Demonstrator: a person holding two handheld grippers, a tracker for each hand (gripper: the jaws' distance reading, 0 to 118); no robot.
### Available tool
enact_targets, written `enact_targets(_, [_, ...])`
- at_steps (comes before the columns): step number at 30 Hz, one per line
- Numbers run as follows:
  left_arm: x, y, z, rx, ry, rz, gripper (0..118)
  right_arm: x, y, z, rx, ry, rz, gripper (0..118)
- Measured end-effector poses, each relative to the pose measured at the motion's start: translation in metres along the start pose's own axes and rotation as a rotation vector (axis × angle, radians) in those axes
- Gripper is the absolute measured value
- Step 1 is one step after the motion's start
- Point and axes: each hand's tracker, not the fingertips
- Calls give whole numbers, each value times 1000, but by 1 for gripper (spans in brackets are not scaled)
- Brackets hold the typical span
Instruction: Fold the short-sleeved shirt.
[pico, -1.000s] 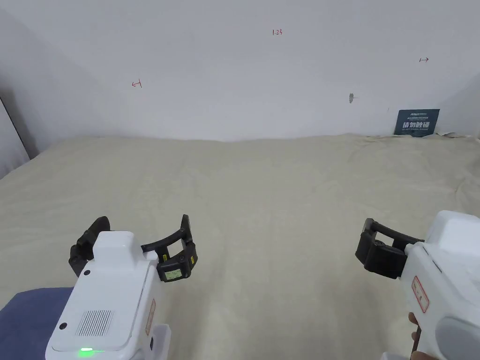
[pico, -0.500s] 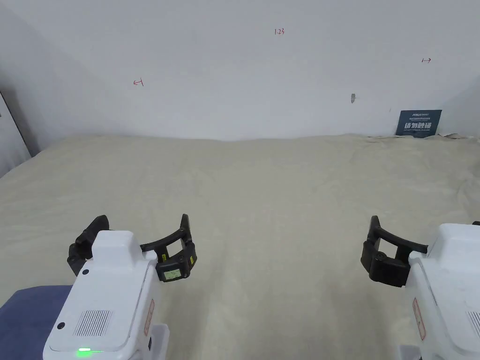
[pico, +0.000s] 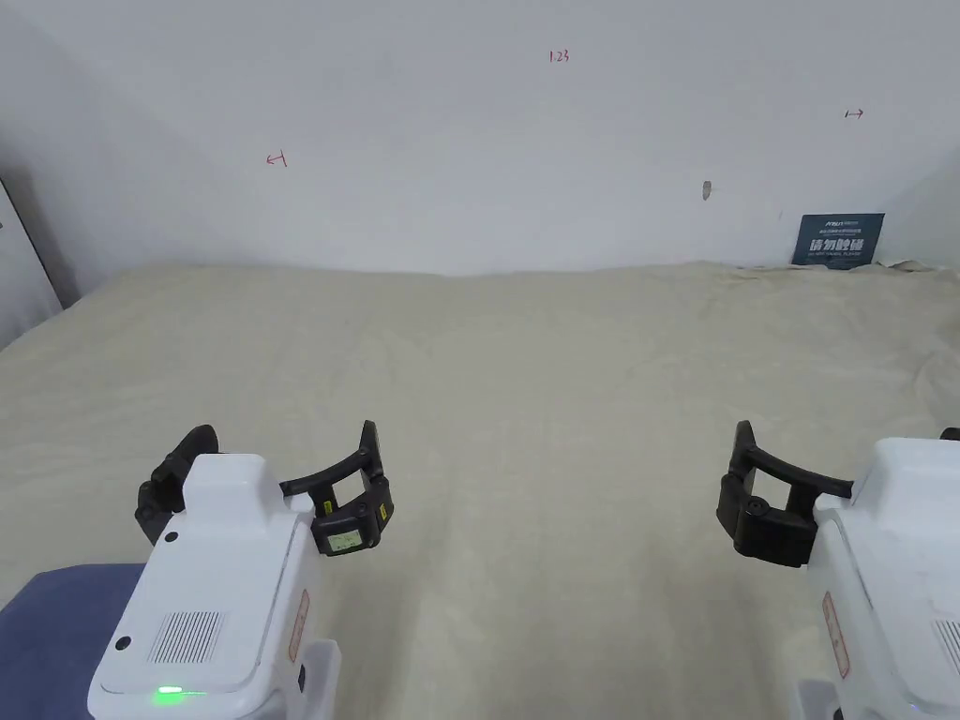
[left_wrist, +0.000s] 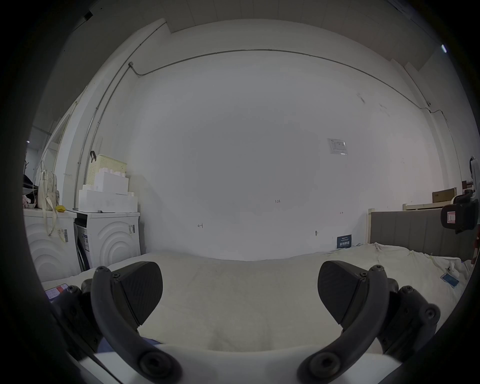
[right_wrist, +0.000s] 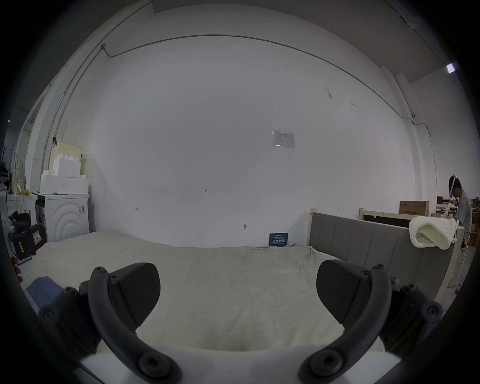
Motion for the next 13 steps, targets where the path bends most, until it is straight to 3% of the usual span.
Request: enact_targets(13, [2,-3,1,-10,-2,-6,118,-2,1,2,8,8,22,118])
